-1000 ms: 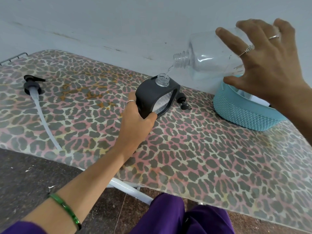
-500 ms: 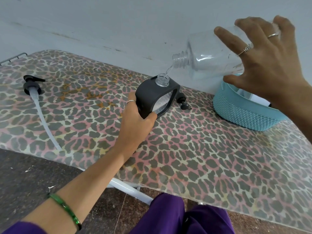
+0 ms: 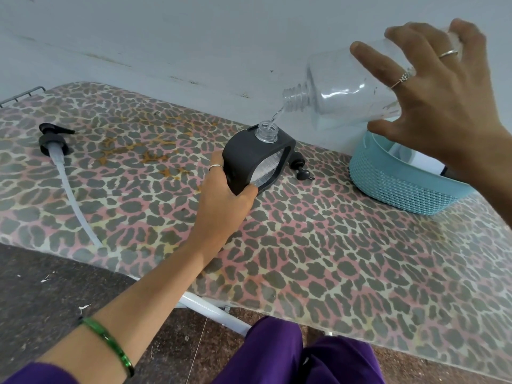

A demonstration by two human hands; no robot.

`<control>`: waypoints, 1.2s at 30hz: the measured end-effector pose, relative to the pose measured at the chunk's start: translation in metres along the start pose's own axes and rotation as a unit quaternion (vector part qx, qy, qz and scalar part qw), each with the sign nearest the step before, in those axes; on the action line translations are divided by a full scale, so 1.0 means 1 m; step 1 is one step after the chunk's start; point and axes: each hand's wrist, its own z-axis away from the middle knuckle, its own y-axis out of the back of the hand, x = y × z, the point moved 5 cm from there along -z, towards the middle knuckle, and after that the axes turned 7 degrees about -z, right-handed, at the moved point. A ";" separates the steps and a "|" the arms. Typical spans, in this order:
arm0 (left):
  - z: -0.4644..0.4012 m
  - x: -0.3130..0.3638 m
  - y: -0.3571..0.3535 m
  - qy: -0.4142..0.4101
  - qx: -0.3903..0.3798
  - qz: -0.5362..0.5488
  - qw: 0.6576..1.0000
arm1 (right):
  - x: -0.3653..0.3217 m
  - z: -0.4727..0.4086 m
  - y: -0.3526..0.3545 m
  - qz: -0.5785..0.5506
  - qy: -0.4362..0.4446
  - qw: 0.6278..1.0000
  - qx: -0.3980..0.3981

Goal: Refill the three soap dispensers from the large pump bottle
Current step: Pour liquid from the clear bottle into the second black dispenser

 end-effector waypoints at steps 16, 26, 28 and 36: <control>0.000 0.000 0.000 -0.006 -0.003 0.009 1.000 | 0.000 -0.007 0.008 0.020 0.034 0.999 -0.007; 0.000 0.000 0.000 -0.020 -0.002 0.009 1.000 | -0.002 -0.012 0.008 0.047 0.061 0.997 -0.006; 0.000 0.000 0.000 -0.020 -0.003 0.011 1.000 | -0.003 -0.013 0.008 0.055 0.068 0.996 -0.004; 0.001 0.000 0.000 -0.026 -0.002 0.008 1.000 | -0.005 -0.016 0.012 0.074 0.088 0.993 0.006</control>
